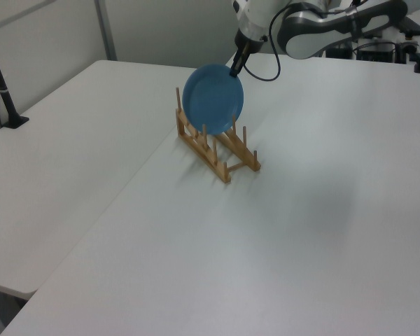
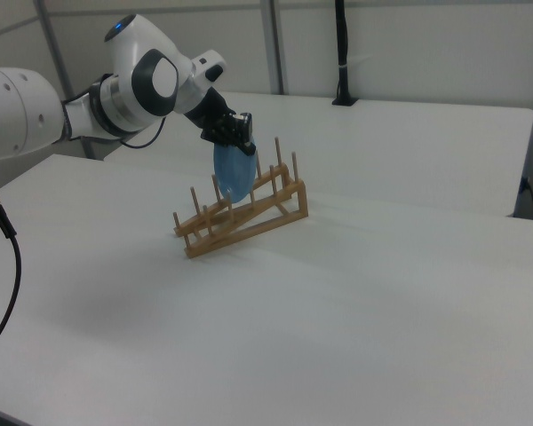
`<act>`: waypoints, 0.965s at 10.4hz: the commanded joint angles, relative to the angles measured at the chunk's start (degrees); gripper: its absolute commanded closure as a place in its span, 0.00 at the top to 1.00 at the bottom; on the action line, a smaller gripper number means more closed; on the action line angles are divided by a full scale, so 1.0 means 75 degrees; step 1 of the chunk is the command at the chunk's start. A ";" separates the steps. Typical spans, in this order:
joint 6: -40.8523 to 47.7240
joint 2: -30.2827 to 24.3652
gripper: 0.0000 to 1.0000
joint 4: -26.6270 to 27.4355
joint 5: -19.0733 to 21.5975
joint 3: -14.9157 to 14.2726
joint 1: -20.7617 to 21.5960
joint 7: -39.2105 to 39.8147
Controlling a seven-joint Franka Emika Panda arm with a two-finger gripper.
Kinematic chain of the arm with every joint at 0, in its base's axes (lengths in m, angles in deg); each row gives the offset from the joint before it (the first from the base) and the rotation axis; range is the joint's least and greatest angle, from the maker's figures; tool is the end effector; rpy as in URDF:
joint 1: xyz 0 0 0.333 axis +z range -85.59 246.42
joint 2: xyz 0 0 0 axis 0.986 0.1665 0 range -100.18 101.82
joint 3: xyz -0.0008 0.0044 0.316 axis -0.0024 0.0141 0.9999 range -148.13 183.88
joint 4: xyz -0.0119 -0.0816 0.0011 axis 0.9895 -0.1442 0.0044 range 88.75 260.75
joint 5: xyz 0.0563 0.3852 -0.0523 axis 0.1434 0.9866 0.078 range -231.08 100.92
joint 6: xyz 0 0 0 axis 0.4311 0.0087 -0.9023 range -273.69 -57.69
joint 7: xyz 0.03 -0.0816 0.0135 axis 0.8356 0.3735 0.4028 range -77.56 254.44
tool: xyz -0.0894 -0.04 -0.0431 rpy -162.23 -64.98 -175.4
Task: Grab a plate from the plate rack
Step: 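Lift the blue plate up out of the rack and pull it away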
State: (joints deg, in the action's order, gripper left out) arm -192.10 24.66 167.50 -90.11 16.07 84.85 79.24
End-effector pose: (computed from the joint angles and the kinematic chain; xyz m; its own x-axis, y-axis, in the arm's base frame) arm 0.7214 0.0299 0.5041 0.8737 0.1905 0.4475 0.0248 -0.9364 0.3501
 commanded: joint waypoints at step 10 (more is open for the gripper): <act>0.1658 -0.1093 0.00 0.0228 0.1985 0.0042 -0.0228 0.0521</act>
State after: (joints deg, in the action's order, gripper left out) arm -186.29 18.56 167.52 -82.01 16.11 82.58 79.63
